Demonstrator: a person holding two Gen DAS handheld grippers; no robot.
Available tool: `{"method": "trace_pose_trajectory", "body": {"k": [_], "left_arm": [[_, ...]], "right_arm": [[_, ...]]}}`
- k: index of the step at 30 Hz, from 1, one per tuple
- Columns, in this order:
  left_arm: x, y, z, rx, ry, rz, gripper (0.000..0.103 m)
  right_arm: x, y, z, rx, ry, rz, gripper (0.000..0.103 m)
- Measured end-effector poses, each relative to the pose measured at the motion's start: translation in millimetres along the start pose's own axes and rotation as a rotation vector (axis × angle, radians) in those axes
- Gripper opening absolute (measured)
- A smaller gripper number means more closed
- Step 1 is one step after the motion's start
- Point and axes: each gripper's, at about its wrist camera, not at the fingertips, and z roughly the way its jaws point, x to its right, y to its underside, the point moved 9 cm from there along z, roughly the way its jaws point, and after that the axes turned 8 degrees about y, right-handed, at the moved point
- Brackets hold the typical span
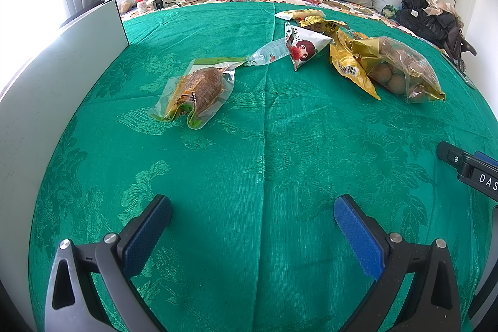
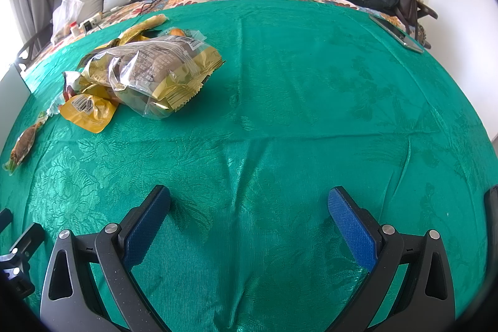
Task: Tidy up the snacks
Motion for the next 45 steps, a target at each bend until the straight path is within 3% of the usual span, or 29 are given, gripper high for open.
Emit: {"method": "trace_pose_trajectory", "body": {"k": [30, 32, 34, 36, 38, 41, 45], "left_arm": [[0, -7, 6, 0.002, -0.013, -0.026, 0.103], [1, -4, 5, -0.052, -0.004, -0.016, 0.103], [4, 9, -2, -0.186, 0.052, 0.04, 0.102], [2, 12, -22, -0.204, 0.136, 0.053, 0.097], [-2, -10, -41, -0.161, 0.216, 0.058, 0.096], [-13, -58, -39, -0.166, 0.246, 0.05, 0.097], [-30, -97, 6, -0.226, 0.156, 0.072, 0.093]], "right_arm": [[0, 0, 0, 0.0, 0.0, 0.0, 0.103], [0, 1, 1, 0.0, 0.0, -0.001, 0.103], [1, 1, 0, 0.0, -0.004, 0.001, 0.103], [1, 1, -1, 0.0, -0.005, 0.0, 0.103], [1, 1, -1, 0.0, -0.004, -0.001, 0.103], [1, 0, -1, 0.0, -0.001, -0.003, 0.103], [1, 1, -1, 0.0, -0.002, -0.002, 0.103]]}}
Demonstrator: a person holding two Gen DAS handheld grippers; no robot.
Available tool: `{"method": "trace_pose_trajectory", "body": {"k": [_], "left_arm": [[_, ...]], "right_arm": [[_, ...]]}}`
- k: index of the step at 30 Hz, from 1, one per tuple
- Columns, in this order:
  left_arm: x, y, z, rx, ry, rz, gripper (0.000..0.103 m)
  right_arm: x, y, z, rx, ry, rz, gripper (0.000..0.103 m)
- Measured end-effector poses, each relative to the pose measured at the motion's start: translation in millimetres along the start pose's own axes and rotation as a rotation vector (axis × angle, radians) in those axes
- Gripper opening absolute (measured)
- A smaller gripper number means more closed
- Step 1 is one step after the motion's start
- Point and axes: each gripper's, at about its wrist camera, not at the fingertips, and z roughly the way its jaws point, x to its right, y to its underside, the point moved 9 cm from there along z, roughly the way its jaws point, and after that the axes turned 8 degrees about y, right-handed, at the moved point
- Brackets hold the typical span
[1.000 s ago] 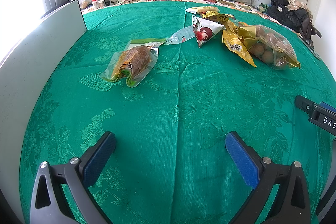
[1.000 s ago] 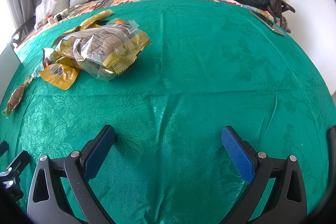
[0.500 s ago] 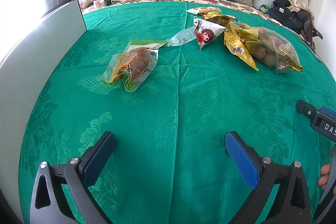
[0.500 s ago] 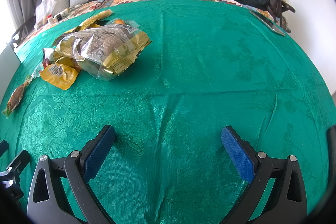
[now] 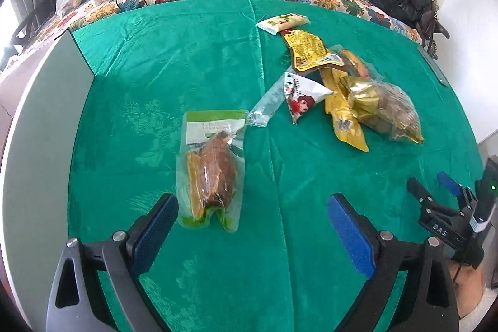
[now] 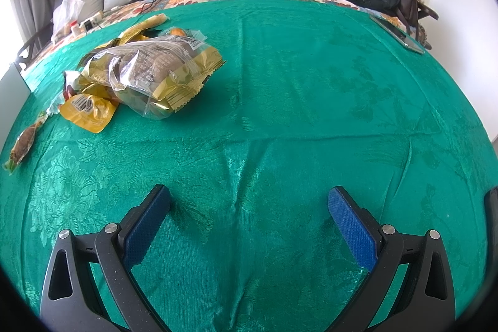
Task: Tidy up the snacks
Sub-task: 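Grasp the brown vacuum-packed snack with the left tool, then lift the brown pack with the left tool while the right tool grasps the clear bag of round snacks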
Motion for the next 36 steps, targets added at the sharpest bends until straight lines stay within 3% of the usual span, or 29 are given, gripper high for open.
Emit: {"method": "trace_pose_trajectory", "body": {"k": [1, 2, 5, 8, 13, 15, 17, 19, 22, 24, 27, 28, 30, 31, 32, 34, 36], "left_arm": [[-9, -6, 12, -0.026, -0.029, -0.007, 0.083], [-16, -8, 25, -0.06, -0.056, -0.012, 0.066], [-27, -6, 41, -0.083, -0.17, 0.042, 0.042], [-25, 1, 34, -0.022, -0.166, 0.107, 0.029], [-28, 41, 8, -0.005, -0.022, 0.09, 0.027], [-32, 61, -2, 0.004, 0.014, 0.069, 0.027], [-31, 79, -11, 0.017, 0.039, 0.056, 0.027], [-25, 94, -18, 0.025, 0.064, 0.043, 0.027], [-13, 115, -26, 0.031, 0.091, 0.026, 0.027], [-5, 129, -30, 0.031, 0.088, 0.037, 0.027], [0, 145, -36, 0.025, 0.083, 0.061, 0.027], [1, 149, -38, 0.02, 0.082, 0.071, 0.028], [2, 154, -40, 0.006, 0.082, 0.094, 0.029], [1, 156, -40, -0.002, 0.08, 0.101, 0.032], [2, 159, -39, -0.005, 0.081, 0.107, 0.04], [2, 162, -35, -0.019, 0.08, 0.112, 0.051], [1, 162, -33, -0.016, 0.069, 0.115, 0.052]], "right_arm": [[0, 0, 0, 0.0, 0.0, 0.0, 0.103], [0, 0, 0, 0.0, 0.0, 0.0, 0.103], [0, 0, 0, 0.0, -0.002, -0.001, 0.103], [0, -1, 0, 0.002, -0.015, -0.013, 0.103], [13, -3, -15, 0.025, -0.142, -0.134, 0.099], [21, -22, -35, 0.093, -0.2, -0.185, 0.099], [9, -50, -50, 0.108, -0.274, -0.269, 0.099], [-20, -76, -52, 0.07, -0.323, -0.386, 0.1], [-62, -107, -34, 0.024, -0.307, -0.514, 0.1], [-83, -119, -13, -0.017, -0.287, -0.522, 0.099], [-100, -110, 15, -0.15, -0.28, -0.483, 0.098], [-104, -102, 15, -0.176, -0.29, -0.481, 0.095], [-103, -90, 3, -0.158, -0.256, -0.526, 0.078], [-100, -82, -6, -0.18, -0.279, -0.524, 0.071], [-95, -73, -14, -0.224, -0.312, -0.504, 0.053], [-79, -60, -25, -0.331, -0.354, -0.423, 0.045], [-67, -60, -31, -0.338, -0.346, -0.359, 0.07]]}}
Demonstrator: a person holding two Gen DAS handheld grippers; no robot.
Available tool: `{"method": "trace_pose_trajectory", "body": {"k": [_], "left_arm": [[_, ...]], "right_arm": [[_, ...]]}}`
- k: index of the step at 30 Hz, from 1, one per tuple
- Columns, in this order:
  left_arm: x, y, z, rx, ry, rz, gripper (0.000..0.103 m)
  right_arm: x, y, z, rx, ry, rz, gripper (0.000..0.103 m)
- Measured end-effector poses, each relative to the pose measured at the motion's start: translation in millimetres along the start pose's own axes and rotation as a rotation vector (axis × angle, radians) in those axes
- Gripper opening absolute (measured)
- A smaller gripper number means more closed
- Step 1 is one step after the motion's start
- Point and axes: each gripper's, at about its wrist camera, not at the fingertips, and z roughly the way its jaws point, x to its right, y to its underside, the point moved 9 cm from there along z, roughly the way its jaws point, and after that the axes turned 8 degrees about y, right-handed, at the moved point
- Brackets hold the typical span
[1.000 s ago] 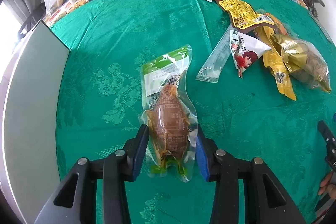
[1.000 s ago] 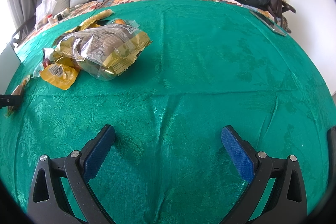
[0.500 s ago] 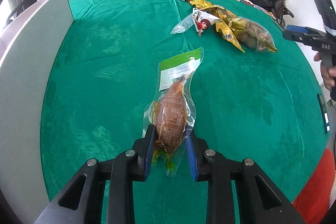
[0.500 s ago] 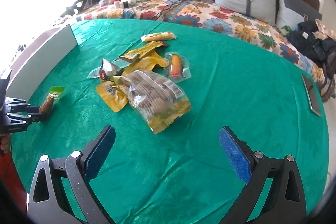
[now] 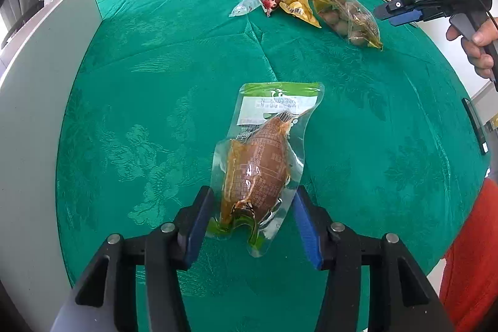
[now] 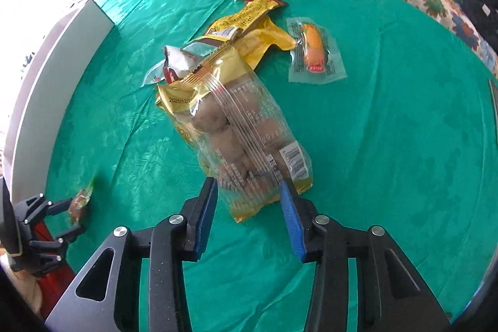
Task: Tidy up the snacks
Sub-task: 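Lift the brown pack with the left tool while the right tool grasps the clear bag of round snacks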
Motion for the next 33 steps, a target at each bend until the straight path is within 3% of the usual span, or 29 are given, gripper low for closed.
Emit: {"method": "trace_pose_trajectory", "body": {"k": [1, 3, 8, 9, 12, 13, 16, 20, 26, 29, 33], "left_arm": [[0, -1, 1, 0.0, -0.002, -0.002, 0.054], [1, -5, 4, -0.007, -0.001, -0.009, 0.057], [8, -14, 12, -0.041, -0.031, 0.028, 0.059], [8, -17, 14, -0.041, -0.028, 0.029, 0.06], [5, -20, 12, -0.03, 0.009, -0.003, 0.057], [5, -21, 11, -0.019, 0.041, -0.01, 0.047], [6, -16, 3, 0.014, 0.078, -0.015, 0.044], [8, -6, -12, 0.066, 0.14, -0.077, 0.043], [7, -8, -64, 0.176, 0.247, -0.196, 0.043], [-10, -19, -113, 0.264, 0.278, -0.248, 0.043], [-71, -24, -184, 0.372, 0.216, -0.323, 0.043]], "right_arm": [[2, -3, -7, 0.039, 0.033, -0.001, 0.085], [-6, -13, -10, 0.09, 0.092, -0.077, 0.085], [-21, -41, 26, 0.051, 0.19, -0.172, 0.086], [-21, -43, 34, 0.037, 0.167, -0.158, 0.089], [-14, -35, 49, -0.035, 0.146, -0.047, 0.085], [-13, -31, 46, -0.026, 0.127, -0.036, 0.083], [-13, -8, 30, -0.022, 0.048, -0.005, 0.075], [-15, 36, -12, 0.044, -0.186, 0.153, 0.074], [-15, 98, -9, -0.047, -0.264, 0.357, 0.074], [-51, 90, -25, -0.047, -0.344, 0.355, 0.074], [-159, 38, -82, 0.033, -0.49, 0.216, 0.075]]}}
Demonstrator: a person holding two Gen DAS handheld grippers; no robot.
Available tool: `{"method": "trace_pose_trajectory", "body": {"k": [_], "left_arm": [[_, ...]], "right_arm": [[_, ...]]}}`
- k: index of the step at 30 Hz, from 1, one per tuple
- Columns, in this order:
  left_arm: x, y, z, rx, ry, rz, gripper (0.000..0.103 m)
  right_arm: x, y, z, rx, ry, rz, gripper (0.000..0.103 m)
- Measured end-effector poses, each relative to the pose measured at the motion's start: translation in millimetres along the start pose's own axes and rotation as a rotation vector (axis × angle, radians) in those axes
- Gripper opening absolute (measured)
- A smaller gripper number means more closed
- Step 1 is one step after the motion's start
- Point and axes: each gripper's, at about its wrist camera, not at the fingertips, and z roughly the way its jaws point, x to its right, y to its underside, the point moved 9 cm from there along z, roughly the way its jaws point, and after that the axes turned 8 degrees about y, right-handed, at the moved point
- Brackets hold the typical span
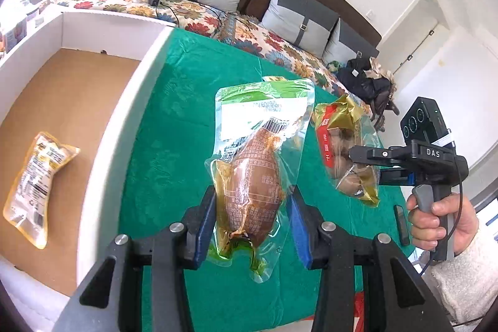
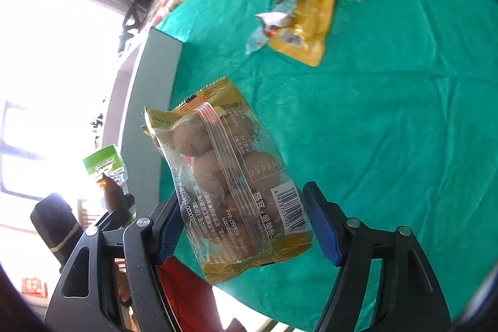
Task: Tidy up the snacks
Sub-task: 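Lower both held snacks into the cardboard box and open both tools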
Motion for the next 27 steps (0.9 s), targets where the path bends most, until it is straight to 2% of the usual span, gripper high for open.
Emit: {"method": "trace_pose_trajectory", "body": {"k": [2, 4, 7, 10, 13, 15, 16, 19, 21, 23, 26, 27], "left_arm": [[-33, -20, -36, 0.049, -0.07, -0.036, 0.043], [-69, -32, -68, 0.084, -0.186, -0.052, 0.044], [-129, -35, -111, 0.097, -0.396, -0.097, 0.056], [-178, -26, -141, 0.085, -0.554, -0.122, 0.057], [-201, -8, -161, 0.105, -0.603, -0.148, 0.062], [-207, 3, -166, 0.117, -0.6, -0.167, 0.064], [-207, 5, -162, 0.12, -0.591, -0.173, 0.064], [-190, 3, -139, 0.122, -0.547, -0.16, 0.064], [-167, -5, -115, 0.119, -0.502, -0.115, 0.064], [-137, -15, -89, 0.132, -0.47, -0.046, 0.064], [-104, -30, -53, 0.196, -0.453, 0.064, 0.068], [-97, -32, -38, 0.194, -0.421, 0.073, 0.068]], "right_arm": [[-81, -11, 5, 0.011, -0.072, -0.104, 0.075], [-160, -17, 13, 0.02, -0.124, -0.196, 0.075], [-255, -27, 34, 0.059, -0.153, -0.287, 0.082], [-311, -43, 44, 0.129, -0.131, -0.322, 0.082], [-326, -51, 25, 0.209, -0.141, -0.323, 0.082], [-319, -53, 6, 0.269, -0.122, -0.364, 0.082], [-310, -57, 1, 0.309, -0.083, -0.394, 0.082], [-256, -62, -10, 0.425, 0.115, -0.49, 0.083], [-201, -61, -2, 0.446, 0.277, -0.532, 0.084], [-129, -53, 12, 0.417, 0.433, -0.537, 0.084], [-9, -32, 27, 0.349, 0.614, -0.465, 0.084], [29, -21, 28, 0.329, 0.665, -0.432, 0.084]]}}
